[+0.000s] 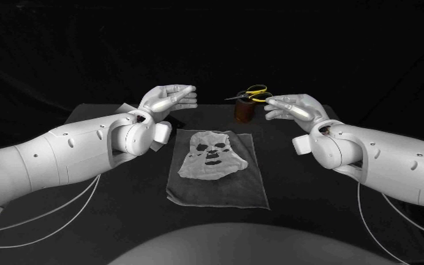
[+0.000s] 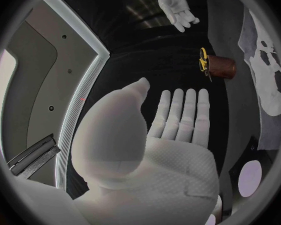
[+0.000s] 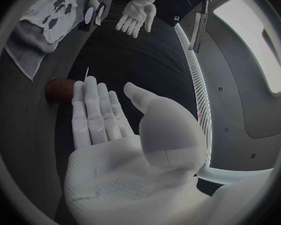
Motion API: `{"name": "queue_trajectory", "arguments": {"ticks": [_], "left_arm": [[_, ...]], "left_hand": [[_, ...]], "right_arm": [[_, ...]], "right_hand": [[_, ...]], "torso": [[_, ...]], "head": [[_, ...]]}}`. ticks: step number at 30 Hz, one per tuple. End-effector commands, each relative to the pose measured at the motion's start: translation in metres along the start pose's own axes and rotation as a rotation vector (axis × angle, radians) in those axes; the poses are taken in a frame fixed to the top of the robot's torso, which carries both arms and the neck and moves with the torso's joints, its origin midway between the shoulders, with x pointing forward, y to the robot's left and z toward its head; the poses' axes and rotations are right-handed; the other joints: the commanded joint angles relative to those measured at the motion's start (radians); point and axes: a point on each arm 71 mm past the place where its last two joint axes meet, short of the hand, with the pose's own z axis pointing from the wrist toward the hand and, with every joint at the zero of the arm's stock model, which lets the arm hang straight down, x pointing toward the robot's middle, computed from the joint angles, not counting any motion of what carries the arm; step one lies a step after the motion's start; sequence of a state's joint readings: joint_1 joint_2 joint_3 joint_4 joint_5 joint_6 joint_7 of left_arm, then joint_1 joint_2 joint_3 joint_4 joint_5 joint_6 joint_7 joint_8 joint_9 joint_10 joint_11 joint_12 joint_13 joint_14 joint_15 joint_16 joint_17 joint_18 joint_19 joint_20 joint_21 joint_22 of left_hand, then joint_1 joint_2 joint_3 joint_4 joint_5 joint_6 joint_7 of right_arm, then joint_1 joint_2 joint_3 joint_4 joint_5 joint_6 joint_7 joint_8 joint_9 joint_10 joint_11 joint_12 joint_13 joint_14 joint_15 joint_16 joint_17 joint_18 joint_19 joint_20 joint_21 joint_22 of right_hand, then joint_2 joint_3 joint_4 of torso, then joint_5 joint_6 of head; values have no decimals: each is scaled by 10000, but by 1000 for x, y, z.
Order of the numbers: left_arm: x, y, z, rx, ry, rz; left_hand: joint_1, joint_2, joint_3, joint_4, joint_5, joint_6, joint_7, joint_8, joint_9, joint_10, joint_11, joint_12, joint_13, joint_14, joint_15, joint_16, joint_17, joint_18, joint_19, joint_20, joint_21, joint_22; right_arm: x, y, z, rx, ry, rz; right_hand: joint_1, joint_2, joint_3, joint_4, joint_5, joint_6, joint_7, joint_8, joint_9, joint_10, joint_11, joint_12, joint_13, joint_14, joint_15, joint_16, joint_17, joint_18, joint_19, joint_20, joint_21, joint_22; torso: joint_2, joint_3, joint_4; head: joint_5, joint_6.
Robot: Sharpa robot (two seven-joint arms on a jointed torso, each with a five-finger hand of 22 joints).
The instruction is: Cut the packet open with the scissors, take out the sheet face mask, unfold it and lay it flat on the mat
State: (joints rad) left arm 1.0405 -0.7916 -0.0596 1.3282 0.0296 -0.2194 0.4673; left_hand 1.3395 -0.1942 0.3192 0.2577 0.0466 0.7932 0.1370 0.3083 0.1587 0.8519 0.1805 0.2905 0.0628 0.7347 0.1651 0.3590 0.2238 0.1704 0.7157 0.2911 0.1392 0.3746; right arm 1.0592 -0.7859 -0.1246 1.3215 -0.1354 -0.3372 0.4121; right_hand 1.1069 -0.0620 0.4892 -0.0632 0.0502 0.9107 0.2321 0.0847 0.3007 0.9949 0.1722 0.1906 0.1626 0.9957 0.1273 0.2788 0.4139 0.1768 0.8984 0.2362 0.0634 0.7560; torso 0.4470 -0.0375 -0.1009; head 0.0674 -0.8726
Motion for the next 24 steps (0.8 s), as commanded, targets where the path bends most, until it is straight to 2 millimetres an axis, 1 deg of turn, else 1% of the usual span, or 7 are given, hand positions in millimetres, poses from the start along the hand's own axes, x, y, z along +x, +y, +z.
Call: {"name": "queue_trajectory", "arguments": {"ticks": [1, 5, 6, 10, 11, 14, 24], "left_arm": [[-4, -3, 4, 594, -813, -617], [-4, -2, 9, 768, -1093, -528], [0, 1, 8, 252, -498, -303], [2, 0, 7, 274, -563, -248], [3, -1, 7, 293, -620, -199], [9, -3, 6, 355, -791, -54], [39, -22, -2, 802, -1835, 785]], "left_hand": [[-95, 177, -474, 253, 26, -84, -77, -172, -43, -147, -152, -496, -4, -202, 9, -468, -219, -293, -203, -16, -367, -301], [-348, 547, -1318, 325, 17, -209, -80, -408, -95, -296, -374, -1202, 3, -772, 158, -1191, -574, -529, -347, -8, -722, -667], [-4257, 1942, -3192, -2577, -466, -7932, -1370, -3083, -1587, -8519, -1805, -2905, -628, -7347, -1651, -3590, -2238, -1704, -7157, -2911, -1392, -3746], [-5216, 1942, -3192, -2577, -466, -7932, -1370, -3083, -1587, -8519, -1805, -2905, -628, -7347, -1651, -3590, -2238, -1704, -7157, -2911, -1392, -3746], [-5650, 1942, -3192, -2577, -466, -7932, -1370, -3083, -1587, -8519, -1805, -2905, -628, -7347, -1651, -3590, -2238, -1704, -7157, -2911, -1392, -3746], [-13395, 1942, -3192, -2577, -466, -7932, -1370, -3083, -1587, -8519, -1805, -2905, -628, -7347, -1651, -3590, -2238, -1704, -7157, -2911, -1392, -3746], [-13395, 1942, -3192, -2577, -466, -7932, -1370, -3083, -1587, -8519, -1805, -2905, -628, -7347, -1651, -3590, -2238, -1704, -7157, -2911, -1392, -3746]], "right_arm": [[4, 3, 2, -339, 307, 1368], [9, 4, 4, -523, 559, 1141], [5, 1, 3, -113, 152, 658], [7, 3, 3, -170, 54, 672], [8, 5, 3, -219, -31, 685], [13, 11, 3, -363, -286, 721], [37, 45, -4, -1070, -1739, 903]], "right_hand": [[41, 120, -159, 25, 23, -93, 4, -60, -42, -67, 39, -69, -236, -143, 56, -252, -190, 51, -99, 63, -16, -424], [96, 179, -422, 73, 28, -263, 69, -144, -153, -166, 116, -197, -574, -352, 166, -630, -502, 45, -256, 165, -16, -1053], [-3255, 620, -4892, 632, -502, -9107, -2321, -847, -3007, -9949, -1722, -1906, -1626, -9957, -1273, -2788, -4139, -1768, -8984, -2362, -634, -7560], [-4055, 620, -4892, 632, -502, -9107, -2321, -847, -3007, -9949, -1722, -1906, -1626, -9957, -1273, -2788, -4139, -1768, -8984, -2362, -634, -7560], [-11069, 620, -4892, 632, -502, -9107, -2321, -847, -3007, -9949, -1722, -1906, -1626, -9957, -1273, -2788, -4139, -1768, -8984, -2362, -634, -7560], [-11069, 620, -4892, 632, -502, -9107, -2321, -847, -3007, -9949, -1722, -1906, -1626, -9957, -1273, -2788, -4139, -1768, -8984, -2362, -634, -7560], [-11069, 620, -4892, 632, -502, -9107, -2321, -847, -3007, -9949, -1722, -1906, -1626, -9957, -1273, -2788, -4139, -1768, -8984, -2362, -634, -7560]], "torso": [[-251, 33, 8], [-317, 92, 44], [-207, 35, 19], [-171, 46, 49], [-140, 55, 76], [-45, 82, 155], [521, 245, 630]], "head": [[84, 0], [123, 0], [90, 0], [67, 83], [47, 155], [-15, 374], [-381, 1682]]}}
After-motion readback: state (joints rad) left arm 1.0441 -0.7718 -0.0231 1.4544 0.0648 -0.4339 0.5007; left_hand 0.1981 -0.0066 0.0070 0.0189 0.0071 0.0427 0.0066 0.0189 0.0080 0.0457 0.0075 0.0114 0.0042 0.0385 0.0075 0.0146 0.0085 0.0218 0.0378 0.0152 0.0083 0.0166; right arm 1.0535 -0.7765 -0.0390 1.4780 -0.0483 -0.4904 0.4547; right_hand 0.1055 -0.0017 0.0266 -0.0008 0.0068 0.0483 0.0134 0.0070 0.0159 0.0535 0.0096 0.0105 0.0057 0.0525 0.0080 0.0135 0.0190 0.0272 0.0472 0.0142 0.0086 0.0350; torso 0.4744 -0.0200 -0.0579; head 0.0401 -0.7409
